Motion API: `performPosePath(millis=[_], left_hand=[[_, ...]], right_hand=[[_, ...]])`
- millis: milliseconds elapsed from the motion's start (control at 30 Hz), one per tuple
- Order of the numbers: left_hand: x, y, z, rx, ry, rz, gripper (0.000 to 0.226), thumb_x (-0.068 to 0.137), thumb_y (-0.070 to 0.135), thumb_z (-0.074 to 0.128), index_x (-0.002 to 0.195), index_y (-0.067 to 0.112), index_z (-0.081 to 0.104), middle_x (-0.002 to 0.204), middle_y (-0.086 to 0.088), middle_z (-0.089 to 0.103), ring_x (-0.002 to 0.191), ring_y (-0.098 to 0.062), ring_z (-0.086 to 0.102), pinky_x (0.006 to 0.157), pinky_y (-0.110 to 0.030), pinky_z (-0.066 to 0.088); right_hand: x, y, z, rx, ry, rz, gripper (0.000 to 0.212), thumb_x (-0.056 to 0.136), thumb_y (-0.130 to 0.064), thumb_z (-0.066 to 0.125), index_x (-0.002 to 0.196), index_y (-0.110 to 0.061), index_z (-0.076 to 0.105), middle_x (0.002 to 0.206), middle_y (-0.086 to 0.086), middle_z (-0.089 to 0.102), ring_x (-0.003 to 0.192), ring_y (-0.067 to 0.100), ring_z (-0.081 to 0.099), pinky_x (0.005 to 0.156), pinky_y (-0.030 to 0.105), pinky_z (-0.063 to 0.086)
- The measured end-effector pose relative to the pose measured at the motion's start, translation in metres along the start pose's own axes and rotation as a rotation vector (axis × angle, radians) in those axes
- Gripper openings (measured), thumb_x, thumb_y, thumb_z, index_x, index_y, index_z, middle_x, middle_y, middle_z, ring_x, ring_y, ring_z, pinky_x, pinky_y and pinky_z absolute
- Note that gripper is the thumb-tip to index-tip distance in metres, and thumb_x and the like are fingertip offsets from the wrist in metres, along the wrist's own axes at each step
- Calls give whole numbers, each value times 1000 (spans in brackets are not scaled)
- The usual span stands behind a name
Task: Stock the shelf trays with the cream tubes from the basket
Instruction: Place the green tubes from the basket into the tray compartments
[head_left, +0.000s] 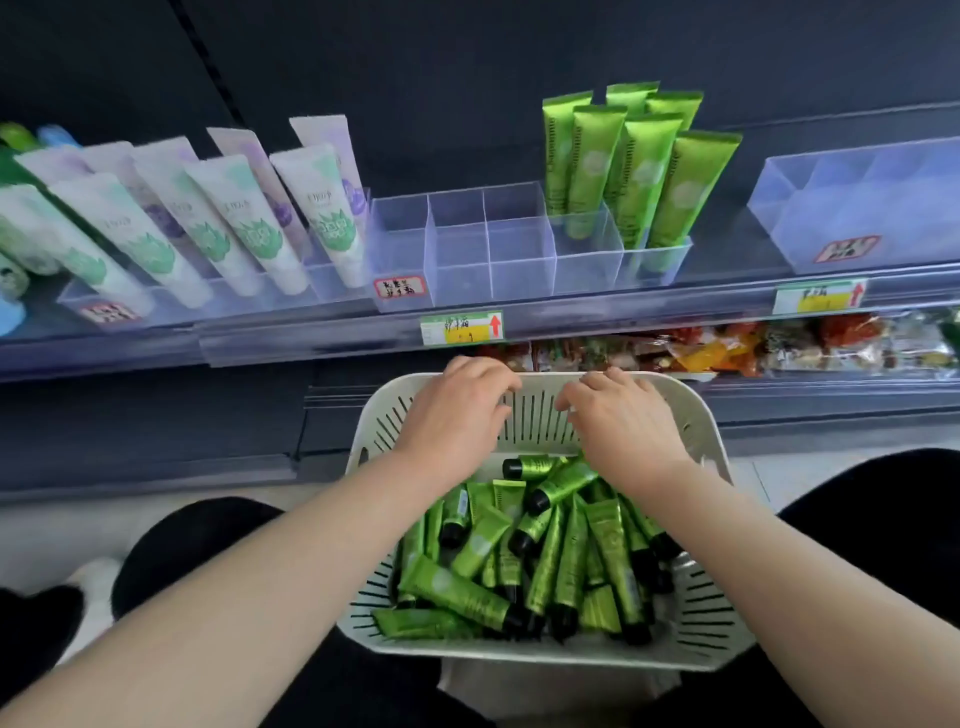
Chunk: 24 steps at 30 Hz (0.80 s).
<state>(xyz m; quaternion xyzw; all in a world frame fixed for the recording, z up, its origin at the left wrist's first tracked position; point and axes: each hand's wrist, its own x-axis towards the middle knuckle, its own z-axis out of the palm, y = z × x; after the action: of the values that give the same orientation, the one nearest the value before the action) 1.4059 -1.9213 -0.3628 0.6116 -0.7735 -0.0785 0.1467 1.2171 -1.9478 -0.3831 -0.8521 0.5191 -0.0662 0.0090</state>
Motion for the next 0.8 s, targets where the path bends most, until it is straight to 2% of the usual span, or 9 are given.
performPosePath(millis=[133,200,300,400,533,600,700,767,800], left_hand=[[-31,-9,47,-25,-151,-104,28,93,24,58,121,26,59,125,10,58,120,-11,49,104,-30,39],[-45,-15,63,-19,-190,-158,28,93,26,58,121,26,59,126,10,58,121,-10,50,104,-29,39],[-60,-24,79,-8,-220,-200,27,91,26,59,119,27,60,126,10,59,121,-10,51,103,-24,36],[-64,-29,85,-21,-235,-220,27,91,26,59,118,28,60,126,9,59,122,-10,52,105,-24,32],[-65,-32,90,-40,-239,-228,25,93,27,57,118,28,60,126,10,59,120,-9,52,102,-21,32],[-67,-33,93,-64,-245,-246,24,94,25,55,118,27,61,127,9,59,121,-9,52,102,-22,34],[-71,-35,99,-77,-254,-263,24,95,23,55,118,25,62,128,8,59,121,-9,52,101,-20,34],[-75,-36,102,-82,-263,-261,24,95,21,55,118,24,62,128,8,59,120,-10,52,101,-21,35],[-78,-36,103,-86,-263,-259,23,95,21,55,118,23,63,128,7,59,121,-10,52,101,-21,35]], right_hand=[[-16,8,39,144,-394,121,48,82,2,50,118,-29,57,114,-2,60,102,19,56,80,34,51],[-22,8,56,161,-525,136,64,81,6,47,133,-30,45,126,5,53,110,24,55,86,38,53],[-27,3,79,118,-664,64,68,89,-5,48,145,-37,25,140,10,35,124,31,43,95,45,47],[-28,0,92,155,-692,58,47,99,-34,38,144,-37,26,142,8,30,129,31,34,102,48,38],[-26,-4,90,179,-694,123,42,97,-52,34,116,-26,60,115,3,45,106,25,49,89,43,46],[-27,-6,87,96,-691,103,38,92,-54,44,100,-24,66,105,-1,49,99,22,51,82,39,48],[-31,-2,86,103,-657,149,23,83,-49,64,86,-26,65,100,-4,57,94,18,55,79,35,48],[-33,3,89,160,-638,235,35,75,-48,73,98,-26,60,108,-2,57,103,19,54,88,38,47],[-32,6,92,193,-633,296,54,70,-48,77,113,-23,54,118,2,53,112,23,50,95,42,44]])
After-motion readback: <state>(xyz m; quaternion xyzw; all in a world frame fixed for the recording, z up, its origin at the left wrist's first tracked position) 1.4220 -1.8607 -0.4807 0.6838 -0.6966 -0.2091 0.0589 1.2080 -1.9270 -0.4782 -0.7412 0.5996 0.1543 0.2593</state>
